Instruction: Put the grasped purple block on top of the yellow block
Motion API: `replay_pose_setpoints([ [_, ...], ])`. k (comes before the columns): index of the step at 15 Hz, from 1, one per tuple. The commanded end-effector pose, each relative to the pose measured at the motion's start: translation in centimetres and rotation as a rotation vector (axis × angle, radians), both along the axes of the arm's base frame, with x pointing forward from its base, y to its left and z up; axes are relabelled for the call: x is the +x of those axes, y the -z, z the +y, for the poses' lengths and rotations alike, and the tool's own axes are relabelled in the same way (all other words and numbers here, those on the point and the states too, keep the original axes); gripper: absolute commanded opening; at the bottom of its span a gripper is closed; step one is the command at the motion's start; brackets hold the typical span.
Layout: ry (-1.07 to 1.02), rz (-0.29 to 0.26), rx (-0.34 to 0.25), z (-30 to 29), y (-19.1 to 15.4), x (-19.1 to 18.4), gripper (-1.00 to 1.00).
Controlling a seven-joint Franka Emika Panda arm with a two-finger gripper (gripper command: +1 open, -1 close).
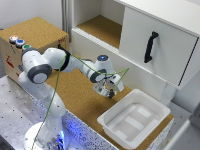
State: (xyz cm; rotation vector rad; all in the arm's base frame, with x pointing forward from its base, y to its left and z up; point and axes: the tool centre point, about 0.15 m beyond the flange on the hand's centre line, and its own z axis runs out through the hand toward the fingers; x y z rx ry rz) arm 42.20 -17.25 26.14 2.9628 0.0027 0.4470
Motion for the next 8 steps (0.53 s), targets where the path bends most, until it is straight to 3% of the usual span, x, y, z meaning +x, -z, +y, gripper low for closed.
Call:
replay_pose_setpoints([
  [1,-0.029,0.062,0.099,1.8,-0.5,0.3,-1.0],
  [4,-0.009,0.081,0.127,3.4,0.3,-0.5,-1.0],
  [8,-0.025,0.064,0.164,4.6,-0.5,-1.4,-1.0],
])
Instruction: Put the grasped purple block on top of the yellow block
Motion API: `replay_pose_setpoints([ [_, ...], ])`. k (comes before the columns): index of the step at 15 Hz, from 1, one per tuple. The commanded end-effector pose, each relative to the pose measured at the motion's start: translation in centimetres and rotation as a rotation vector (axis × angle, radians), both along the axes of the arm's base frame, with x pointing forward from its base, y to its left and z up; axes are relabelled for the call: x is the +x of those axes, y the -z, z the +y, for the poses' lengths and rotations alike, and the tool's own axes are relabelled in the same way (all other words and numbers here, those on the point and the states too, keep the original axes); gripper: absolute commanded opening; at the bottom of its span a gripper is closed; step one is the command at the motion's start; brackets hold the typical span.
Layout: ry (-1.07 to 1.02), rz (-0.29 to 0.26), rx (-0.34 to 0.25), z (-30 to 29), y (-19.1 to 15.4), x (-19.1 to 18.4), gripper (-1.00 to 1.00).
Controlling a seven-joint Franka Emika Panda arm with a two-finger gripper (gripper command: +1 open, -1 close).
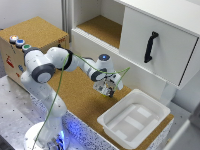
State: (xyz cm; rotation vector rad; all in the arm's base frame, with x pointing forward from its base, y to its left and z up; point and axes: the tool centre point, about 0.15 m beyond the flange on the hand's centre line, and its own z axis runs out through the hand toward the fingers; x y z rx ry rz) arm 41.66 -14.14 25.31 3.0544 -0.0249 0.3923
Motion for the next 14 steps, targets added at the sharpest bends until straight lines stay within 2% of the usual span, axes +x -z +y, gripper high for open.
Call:
replay_pose_setpoints([
  [1,-0.043,0.024,0.079,1.8,-1.0,-0.7,-1.0],
  [6,-0.074,0.047,0.084,2.7,0.9,0.6,-1.0],
  [8,-0.071,0.055,0.065,2.4,2.0,1.2,-1.0],
  [12,-0.057,0.051,0.062,1.6,1.9,1.8,-1.0],
  [13,-0.071,0.077,0.069,1.8,2.3,1.9,1.0],
  [14,-0.086,0.093,0.069,2.0,2.7,1.9,1.0],
])
